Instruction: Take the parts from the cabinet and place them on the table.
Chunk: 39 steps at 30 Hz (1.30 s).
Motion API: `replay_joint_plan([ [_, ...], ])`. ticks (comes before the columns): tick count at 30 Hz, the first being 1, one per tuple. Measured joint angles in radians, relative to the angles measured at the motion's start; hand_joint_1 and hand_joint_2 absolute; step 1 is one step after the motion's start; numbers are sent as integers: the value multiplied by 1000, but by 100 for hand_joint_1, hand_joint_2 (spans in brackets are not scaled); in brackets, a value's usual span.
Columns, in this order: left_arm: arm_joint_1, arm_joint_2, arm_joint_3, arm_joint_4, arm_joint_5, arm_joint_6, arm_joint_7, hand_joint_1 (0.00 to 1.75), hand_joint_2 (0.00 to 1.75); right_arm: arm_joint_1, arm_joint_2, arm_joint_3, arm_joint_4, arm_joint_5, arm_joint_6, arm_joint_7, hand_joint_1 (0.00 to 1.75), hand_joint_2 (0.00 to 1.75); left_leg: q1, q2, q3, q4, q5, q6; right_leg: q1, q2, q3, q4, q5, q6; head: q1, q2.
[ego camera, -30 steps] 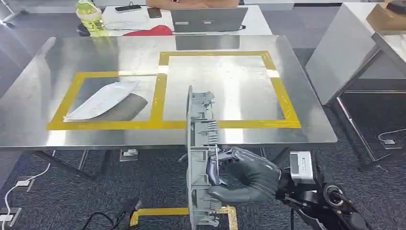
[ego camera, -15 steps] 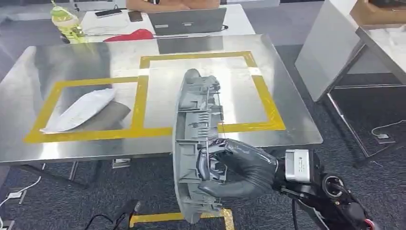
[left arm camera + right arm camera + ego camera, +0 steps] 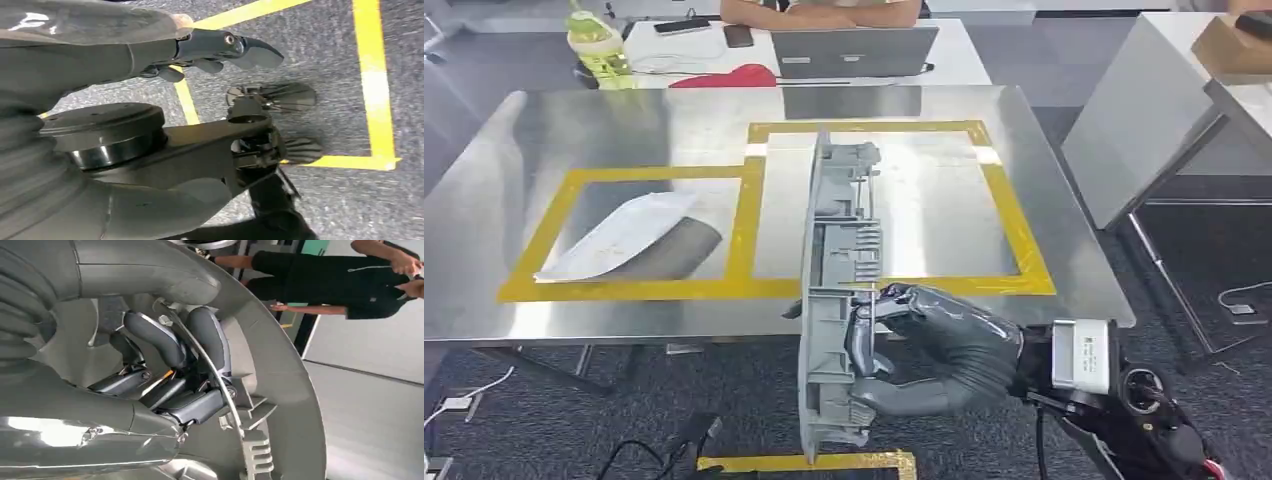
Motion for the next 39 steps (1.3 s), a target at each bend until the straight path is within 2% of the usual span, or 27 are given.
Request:
replay_joint_plan([
  [1, -1, 0, 0, 0, 0, 0, 0, 0, 175, -3, 0, 1, 0, -5, 0, -2, 175, 175, -4, -1, 3, 1, -5, -6, 4, 1, 21, -41, -3, -3, 0, 0],
  [2, -2, -1, 0, 0, 0, 0, 0, 0, 175, -8, 0, 3, 0, -9, -1, -4, 175, 175, -7, -2, -3, 6, -7, -11, 7, 2, 23, -63, -10, -11, 2, 0],
  [5, -2, -1, 0, 0, 0, 0, 0, 0, 175, -9, 0, 4, 0, -13, -3, -5, 175, 175, -6, 2, 1, -4, -9, -25, 9, 6, 21, -59, -14, -27, -5, 0],
  [6, -4, 0, 0, 0, 0, 0, 0, 0, 175, -10, 0, 6, -1, -14, -3, -5, 175, 175, -3, 2, 4, 1, -19, -31, 0, 5, 36, -74, -11, -34, -4, 0],
  [7, -6, 0, 0, 0, 0, 0, 0, 0, 175, -12, 0, 7, -1, -16, -2, -6, 175, 175, -3, 5, -9, 37, -36, -36, 1, 4, 43, -78, -13, -37, -8, 0],
  [9, -9, 0, 0, 0, -1, 0, 0, 0, 175, -19, 0, 9, 0, -16, -3, -7, 175, 175, -2, 5, -106, 212, -110, -43, 2, 1, 45, -78, -16, -46, -23, 0],
  [10, -8, 0, 0, 0, -3, -2, 0, 0, 175, -18, 0, 10, 0, -16, -3, -7, 175, 175, -2, 5, -157, 295, -136, -45, 3, 0, 46, -78, -19, -49, -24, 0],
  [11, -5, 0, 0, 0, -3, -2, 0, 0, 175, -18, 0, 11, 0, -16, -3, -7, 175, 175, -2, 5, -194, 348, -142, -46, 3, 0, 47, -78, -22, -51, -26, 0],
  [12, -3, 0, 0, 0, -3, -3, 0, 0, 175, -18, 0, 14, 0, -16, -3, -7, 175, 175, -2, 5, -209, 346, -118, -46, 3, 2, 51, -78, -25, -50, -30, 0],
  [13, -3, 0, 0, 0, -4, -3, 0, 0, 175, -18, 0, 16, 0, -16, -3, -7, 175, 175, -2, 5, -193, 295, -74, -45, 3, 4, 56, -78, -29, -49, -32, 0],
  [15, -5, 1, 0, 0, -6, -3, 0, 0, 175, -18, 0, 19, 0, -16, -3, -7, 175, 175, -1, 7, -114, 102, 38, -40, 3, 6, 72, -76, -40, -42, -42, 0],
  [16, -6, 1, 0, 0, -6, -3, 0, 0, 175, -19, 0, 20, 0, -16, -3, -8, 175, 175, -1, 10, -87, 33, 62, -37, 4, 7, 73, -75, -46, -36, -44, 0],
  [17, -8, 0, 0, 0, -7, -4, 0, 0, 175, -20, 0, 21, 0, -16, -3, -8, 175, 175, -5, 8, -78, 11, 51, -30, 12, 9, 71, -67, -55, -30, -49, 0],
  [19, -8, 0, 0, 0, -9, -5, 0, 0, 175, -20, 0, 21, 0, -16, -4, -8, 175, 175, -6, 7, -80, 17, 45, -18, 13, 9, 74, -73, -60, -22, -34, 0],
  [20, -8, 0, 0, 0, -11, -5, 0, 0, 175, -20, 0, 22, 0, -16, -5, -8, 175, 175, -9, 5, -79, 17, 43, -12, 10, 8, 76, -74, -62, -17, -32, 0],
  [21, -9, -1, 0, 0, -13, -6, 0, 0, 175, -20, 0, 22, 0, -16, -6, -8, 175, 175, -1, 6, -73, 11, 46, -4, 9, 7, 77, -70, -69, -11, -33, 0],
  [22, -9, 0, 0, 0, -14, -6, 0, 0, 175, -21, 0, 22, 0, -15, -7, -7, 175, 175, -2, 6, -68, 9, 43, 0, 6, 5, 71, -43, -84, -5, -30, 0],
  [23, -11, 0, 0, 0, -14, -6, 0, 0, 175, -22, 0, 22, 0, -15, -8, -7, 175, 175, -2, 6, -65, 10, 40, 6, 6, 3, 40, 24, -120, -1, -22, 0],
  [24, -11, -2, 0, 0, -14, -7, 0, 0, 175, -21, 0, 23, 0, -15, -8, -7, 175, 175, -3, 6, -62, 10, 37, 9, 5, 3, -7, 115, -161, 3, -15, 0],
  [25, -11, -2, 0, 0, -14, -7, 0, 0, 175, -21, 0, 24, 0, -14, -9, -7, 175, 175, -4, 6, -60, 10, 35, 12, 4, 3, -42, 181, -184, 4, -13, 0],
  [30, -11, -3, 0, 0, -14, -7, 0, 0, 175, -21, 0, 24, 0, -14, -9, -7, 175, 175, -4, 6, -60, 10, 35, 12, 4, 3, -51, 196, -189, 5, -12, 0],
  [31, -10, -3, 0, 0, -14, -7, 2, 0, 175, -20, 0, 29, 0, -14, -7, -5, 175, 175, -7, 2, -34, 10, 17, 12, 5, 3, -65, 159, -98, -4, -4, 0],
  [32, -11, -7, 0, 0, -14, -7, 2, 0, 175, -22, 0, 30, 0, -16, -5, -6, 175, 175, -15, -2, -17, 11, 1, 3, 19, 1, 26, -56, -10, -28, -2, 0],
  [35, -10, -8, 0, 0, -13, -7, 1, 0, 175, -22, 0, 31, 0, -16, -3, -5, 175, 175, -11, 1, -15, 0, 0, -9, 23, 3, 26, -64, -16, -35, 0, 0],
  [37, -11, -6, 0, 0, -13, -6, -1, 0, 175, -22, 1, 31, 0, -16, -3, -5, 175, 175, -14, 4, -14, 20, -16, -21, 9, 3, 48, -89, -10, -40, -2, 0],
  [38, -13, -6, 0, 0, -13, -6, -2, 0, 175, -23, 2, 32, 0, -17, -3, -6, 175, 175, -13, 4, -42, 74, -44, -25, 6, 0, 52, -92, -12, -46, -9, 0],
  [39, -13, -6, 0, 0, -13, -6, -2, 0, 175, -23, 3, 32, 0, -17, -3, -6, 175, 175, -11, 4, -87, 156, -80, -29, 6, 0, 53, -92, -13, -47, -14, 0],
])
